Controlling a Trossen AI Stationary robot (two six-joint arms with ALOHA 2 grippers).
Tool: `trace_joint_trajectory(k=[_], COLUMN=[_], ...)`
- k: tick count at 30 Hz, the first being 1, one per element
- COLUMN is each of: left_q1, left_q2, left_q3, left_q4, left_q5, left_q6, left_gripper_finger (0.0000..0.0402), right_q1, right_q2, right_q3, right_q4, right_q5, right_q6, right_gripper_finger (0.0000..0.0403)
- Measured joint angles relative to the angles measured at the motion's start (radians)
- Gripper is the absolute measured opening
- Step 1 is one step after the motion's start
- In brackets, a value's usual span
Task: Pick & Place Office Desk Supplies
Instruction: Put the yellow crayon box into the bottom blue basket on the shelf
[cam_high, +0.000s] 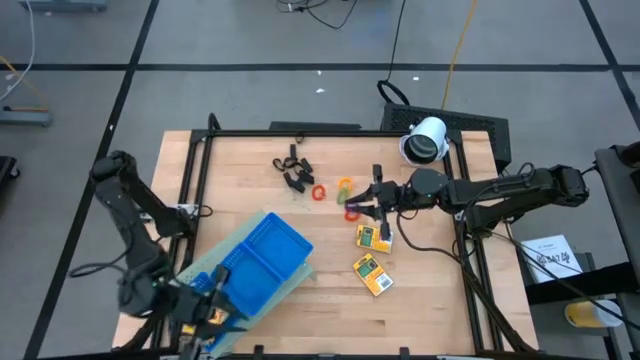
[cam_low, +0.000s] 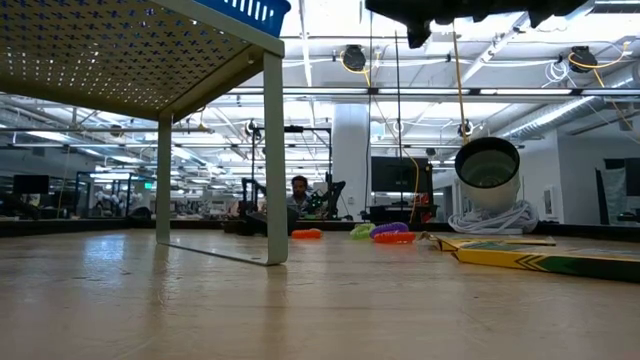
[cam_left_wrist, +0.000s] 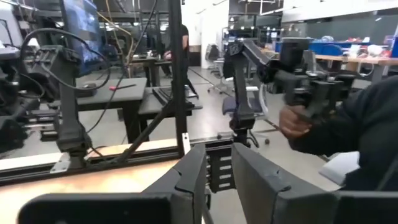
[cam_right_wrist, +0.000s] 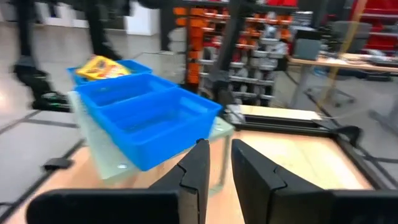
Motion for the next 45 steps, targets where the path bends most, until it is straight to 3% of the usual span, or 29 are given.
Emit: trace_joint_trajectory(k=[6,13,20,27,31,40,45], left_q1=[0.144,0.311,0.425,0.528,0.581,0.733,0.785], left_q2=[-0.019,-0.072,-0.266,-0.374,-0.418,-0.624,-0.783], left_q3=[0.001,0.000,0.001,-0.001,-0.071,-0.360,-0.459], left_q4=[0.012,-0.086,-0.465,-0.655,-0.639,-0.480,-0.415], left_q5=[0.200,0.454,0.345,0.301,0.302,0.361,0.365], left_q6=[-0.005,0.046,-0.015,-0.039,-0.038,-0.107,-0.114], left_gripper_finger=[0.0166,0.0240,0.0251,0.0226,0.0210,0.0191,0.0187], right_q1=[0.008,0.034,0.047,0.046,0.046,0.047,0.088], right_q2=[0.000,-0.002,-0.082,-0.184,-0.212,-0.206,-0.197], right_q3=[0.000,0.000,0.000,0.000,0.000,0.000,-0.049], right_q4=[0.000,-0.006,-0.108,-0.333,-0.454,-0.633,-0.603], right_q5=[-0.088,-0.093,-0.092,-0.088,-0.088,-0.086,-0.085], right_q6=[0.029,0.027,0.025,0.084,0.135,0.233,0.301], right_gripper_finger=[0.0087,0.0116,0.0121,0.0115,0.0114,0.0114,0.0114])
